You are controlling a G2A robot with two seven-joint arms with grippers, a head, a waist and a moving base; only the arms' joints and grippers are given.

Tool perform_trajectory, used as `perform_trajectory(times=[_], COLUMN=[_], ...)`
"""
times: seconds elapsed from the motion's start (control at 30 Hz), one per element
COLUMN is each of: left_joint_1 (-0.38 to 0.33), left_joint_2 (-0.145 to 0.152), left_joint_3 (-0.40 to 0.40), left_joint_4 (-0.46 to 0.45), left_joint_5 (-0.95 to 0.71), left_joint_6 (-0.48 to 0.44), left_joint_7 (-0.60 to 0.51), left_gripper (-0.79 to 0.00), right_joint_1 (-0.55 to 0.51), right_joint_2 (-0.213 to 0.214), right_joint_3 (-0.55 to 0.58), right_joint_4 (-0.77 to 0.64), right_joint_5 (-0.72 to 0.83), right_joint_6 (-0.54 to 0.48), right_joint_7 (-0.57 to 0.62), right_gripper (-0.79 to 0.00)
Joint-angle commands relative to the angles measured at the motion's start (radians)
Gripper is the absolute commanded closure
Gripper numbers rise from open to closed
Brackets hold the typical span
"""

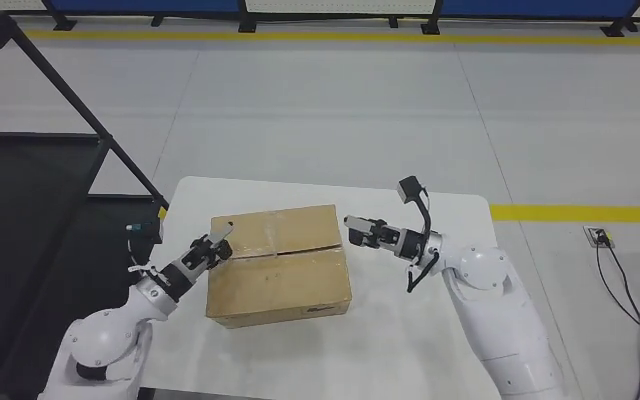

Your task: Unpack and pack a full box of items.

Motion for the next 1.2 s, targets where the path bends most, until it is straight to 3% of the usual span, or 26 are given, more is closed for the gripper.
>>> perform_trajectory(times=[0.0, 0.27, 0.63, 0.87, 1.07, 1.17], left_joint_1=[-0.049, -0.158, -0.278, -0.275, -0.219, -0.185], left_joint_2=[-0.003, -0.02, -0.05, -0.061, -0.062, -0.06], left_joint_3=[0.05, 0.165, 0.276, 0.308, 0.312, 0.308], left_joint_4=[0.037, 0.147, 0.29, 0.264, 0.184, 0.143], left_joint_5=[0.01, -0.02, -0.093, -0.118, -0.065, -0.063], left_joint_6=[0.05, 0.105, 0.097, 0.051, 0.022, -0.004], left_joint_7=[-0.011, 0.055, 0.155, 0.211, 0.291, 0.273], left_gripper=[-0.785, -0.785, -0.785, -0.785, -0.785, -0.785], right_joint_1=[0.002, 0.018, 0.035, 0.028, 0.024, 0.026], right_joint_2=[0.004, 0.018, 0.034, 0.046, 0.053, 0.056], right_joint_3=[0.006, 0.028, 0.032, 0.038, 0.034, 0.031], right_joint_4=[0.013, 0.067, 0.107, 0.104, 0.102, 0.106], right_joint_5=[0.006, 0.037, 0.061, 0.068, 0.075, 0.08], right_joint_6=[-0.005, -0.024, -0.042, -0.047, -0.049, -0.05], right_joint_7=[0.006, 0.034, 0.052, 0.055, 0.058, 0.059], right_gripper=[-0.785, -0.785, -0.785, -0.785, -0.785, -0.785])
